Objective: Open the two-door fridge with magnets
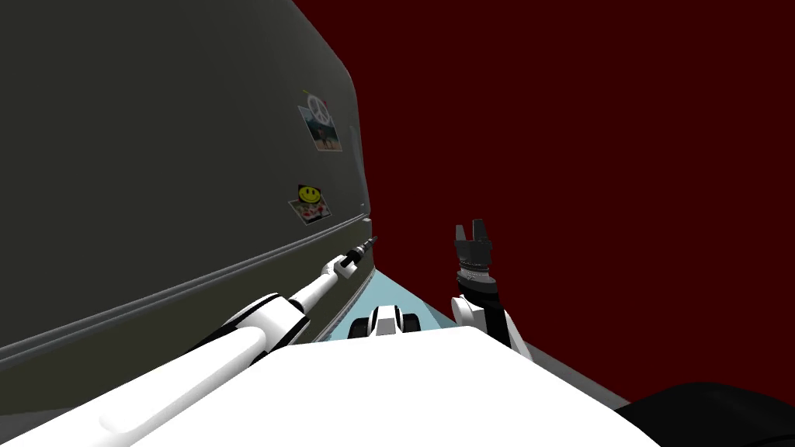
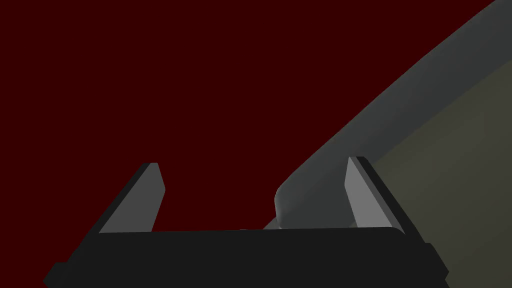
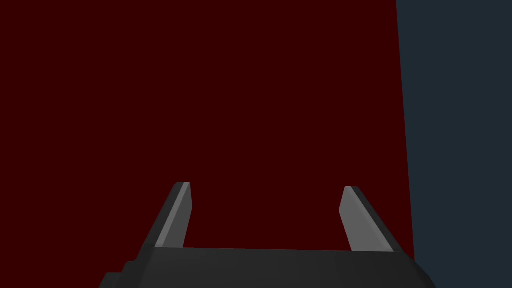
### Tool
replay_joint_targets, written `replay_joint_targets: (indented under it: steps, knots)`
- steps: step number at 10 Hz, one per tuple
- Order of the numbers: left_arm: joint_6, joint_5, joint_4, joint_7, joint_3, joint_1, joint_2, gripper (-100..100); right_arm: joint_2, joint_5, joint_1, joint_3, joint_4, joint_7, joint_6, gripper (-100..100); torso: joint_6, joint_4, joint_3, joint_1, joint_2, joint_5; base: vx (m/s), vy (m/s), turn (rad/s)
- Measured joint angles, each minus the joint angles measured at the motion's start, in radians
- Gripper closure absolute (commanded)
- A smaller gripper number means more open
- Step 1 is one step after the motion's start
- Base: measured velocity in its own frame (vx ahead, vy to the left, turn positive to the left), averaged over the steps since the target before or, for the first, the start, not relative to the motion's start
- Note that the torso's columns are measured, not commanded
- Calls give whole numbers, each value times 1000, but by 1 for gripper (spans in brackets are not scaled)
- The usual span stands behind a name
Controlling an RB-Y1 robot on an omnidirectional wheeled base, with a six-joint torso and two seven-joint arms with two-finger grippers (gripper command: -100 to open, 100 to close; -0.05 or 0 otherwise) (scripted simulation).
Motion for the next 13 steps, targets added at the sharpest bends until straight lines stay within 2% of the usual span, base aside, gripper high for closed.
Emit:
replay_joint_targets:
  steps: [3, 4, 6, 13]
  knots:
    - [36, -6, 29, 0, 26, -11, 26, -100, 0, 0, 0, 0, 0, 0, 0, 0, 0, 0, 1, -3, 1, -1, 196, 16, 13]
    - [37, -7, 56, 2, 33, -21, 33, -100, 0, 0, 0, 0, 0, 0, 0, 0, 0, 1, 1, -4, 2, -1, 153, -12, 9]
    - [59, -8, 35, 8, 33, -15, 43, -100, 0, 0, 0, 0, 0, 0, 0, 0, 0, 2, 4, 0, 5, 0, 32, -6, -3]
    - [62, -186, 32, 106, 116, -7, 8, -100, 0, 0, 0, 0, 0, 0, 0, 0, 0, 1, 1, -2, 2, -1, 16, 1, -9]
